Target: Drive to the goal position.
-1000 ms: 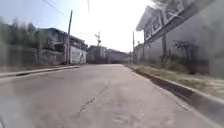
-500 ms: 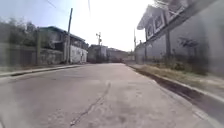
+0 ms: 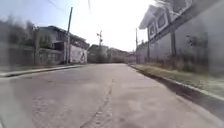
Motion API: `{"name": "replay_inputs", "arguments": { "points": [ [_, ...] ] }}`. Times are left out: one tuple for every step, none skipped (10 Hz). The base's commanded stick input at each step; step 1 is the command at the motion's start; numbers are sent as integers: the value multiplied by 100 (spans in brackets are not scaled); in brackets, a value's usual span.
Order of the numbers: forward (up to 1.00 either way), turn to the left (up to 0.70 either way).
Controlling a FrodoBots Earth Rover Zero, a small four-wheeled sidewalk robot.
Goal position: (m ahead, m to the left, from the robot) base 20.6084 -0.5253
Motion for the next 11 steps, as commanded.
{"name": "replay_inputs", "arguments": {
  "points": [
    [85,0],
    [85,0],
    [85,0],
    [85,0],
    [85,0],
    [85,0],
    [85,0],
    [85,0],
    [85,0],
    [85,-21],
    [85,-32]
  ]
}}
